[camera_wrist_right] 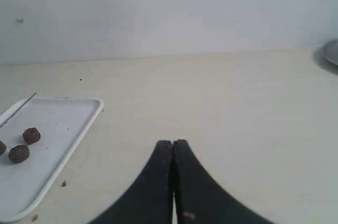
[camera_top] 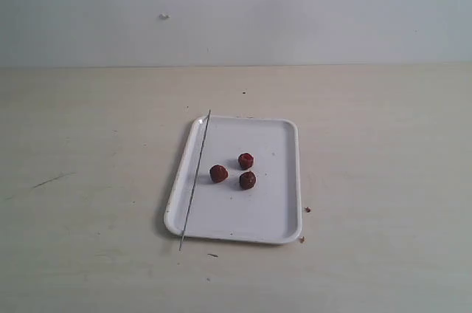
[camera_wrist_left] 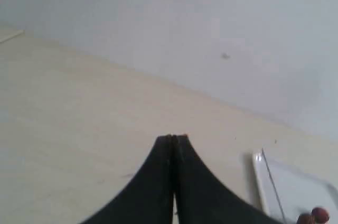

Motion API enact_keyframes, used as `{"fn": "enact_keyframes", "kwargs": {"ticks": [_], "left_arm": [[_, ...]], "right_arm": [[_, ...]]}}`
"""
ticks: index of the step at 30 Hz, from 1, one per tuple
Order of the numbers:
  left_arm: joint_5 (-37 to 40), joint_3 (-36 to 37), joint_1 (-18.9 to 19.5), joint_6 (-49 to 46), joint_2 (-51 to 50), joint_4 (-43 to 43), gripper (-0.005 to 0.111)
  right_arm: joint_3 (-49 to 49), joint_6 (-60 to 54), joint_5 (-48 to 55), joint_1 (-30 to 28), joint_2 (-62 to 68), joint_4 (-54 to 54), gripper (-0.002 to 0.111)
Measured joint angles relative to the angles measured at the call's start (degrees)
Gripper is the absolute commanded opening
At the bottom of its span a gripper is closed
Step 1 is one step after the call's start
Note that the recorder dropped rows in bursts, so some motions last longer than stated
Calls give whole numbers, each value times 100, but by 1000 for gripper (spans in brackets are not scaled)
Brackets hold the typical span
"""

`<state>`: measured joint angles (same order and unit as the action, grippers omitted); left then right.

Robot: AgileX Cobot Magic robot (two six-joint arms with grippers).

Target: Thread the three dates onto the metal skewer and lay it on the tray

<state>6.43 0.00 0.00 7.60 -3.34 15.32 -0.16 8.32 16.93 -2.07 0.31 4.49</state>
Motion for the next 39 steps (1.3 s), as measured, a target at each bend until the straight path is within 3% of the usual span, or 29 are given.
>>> {"fn": "enact_keyframes", "kwargs": {"ticks": [8, 15, 18, 21, 26, 31, 35, 39], "left_arm": [[-876, 0, 0, 814, 9, 1128, 0], [-3013, -36, 6, 2085, 13, 1553, 0], [-3147, -465, 6, 1850, -191, 1515, 0], [-2661, -1257, 6, 1478, -725, 1346, 0], [-1220, -2465, 6, 1250, -2305, 742, 0], [800, -3811, -37, 846, -4419, 353, 0], [2152, -4676, -391, -57, -5939, 503, 0], [2946, -5417, -1010, -425, -7216, 480, 0]], "right_arm": [[0, 0, 0, 0, 0, 0, 0], [0, 0, 0, 0, 0, 0, 0], [0, 0, 0, 0, 0, 0, 0], [0, 0, 0, 0, 0, 0, 0], [0, 0, 0, 0, 0, 0, 0], [0, 0, 0, 0, 0, 0, 0], [0, 0, 0, 0, 0, 0, 0], [0, 0, 0, 0, 0, 0, 0]]}}
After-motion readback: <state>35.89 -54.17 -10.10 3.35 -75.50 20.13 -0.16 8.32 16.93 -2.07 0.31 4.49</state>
